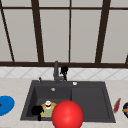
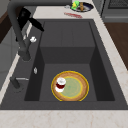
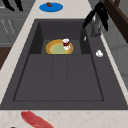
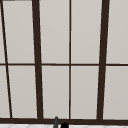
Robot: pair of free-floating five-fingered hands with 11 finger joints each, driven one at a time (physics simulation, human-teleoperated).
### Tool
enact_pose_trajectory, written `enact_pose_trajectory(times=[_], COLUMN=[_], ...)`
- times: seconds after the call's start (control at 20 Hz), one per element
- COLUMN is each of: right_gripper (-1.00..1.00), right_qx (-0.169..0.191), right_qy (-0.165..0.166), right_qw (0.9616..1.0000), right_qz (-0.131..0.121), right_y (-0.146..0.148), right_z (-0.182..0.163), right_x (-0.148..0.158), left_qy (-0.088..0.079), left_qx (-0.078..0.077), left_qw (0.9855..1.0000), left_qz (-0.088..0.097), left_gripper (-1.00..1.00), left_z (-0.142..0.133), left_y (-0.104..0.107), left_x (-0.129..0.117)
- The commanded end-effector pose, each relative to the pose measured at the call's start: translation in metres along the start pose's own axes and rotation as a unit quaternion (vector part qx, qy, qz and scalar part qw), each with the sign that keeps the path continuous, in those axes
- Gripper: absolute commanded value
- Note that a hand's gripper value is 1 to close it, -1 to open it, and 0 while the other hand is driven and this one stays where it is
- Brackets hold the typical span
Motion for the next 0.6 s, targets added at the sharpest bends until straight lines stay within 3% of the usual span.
enact_pose_trajectory(times=[0.0,0.35,0.4,0.45,0.55], right_gripper=[-1.00,-1.00,1.00,1.00,1.00], right_qx=[0.003,0.002,0.003,-0.002,-0.007], right_qy=[-0.001,-0.014,-0.013,-0.010,0.002], right_qw=[0.9999,0.9997,0.9997,0.9993,0.9994], right_qz=[0.015,0.019,0.019,0.036,0.035], right_y=[0.008,0.026,0.027,0.025,0.024], right_z=[-0.023,-0.049,-0.051,-0.053,-0.057], right_x=[-0.013,-0.027,-0.029,-0.029,-0.032], left_qy=[0.000,0.000,0.000,0.000,0.000], left_qx=[0.000,0.000,0.000,0.000,0.000], left_qw=[1.0000,1.0000,1.0000,1.0000,1.0000], left_qz=[0.000,0.000,0.000,0.000,0.000], left_gripper=[0.00,0.00,0.00,0.00,0.00], left_z=[0.000,0.000,0.000,0.000,0.000], left_y=[0.000,0.000,0.000,0.000,0.000], left_x=[0.000,0.000,0.000,0.000,0.000])
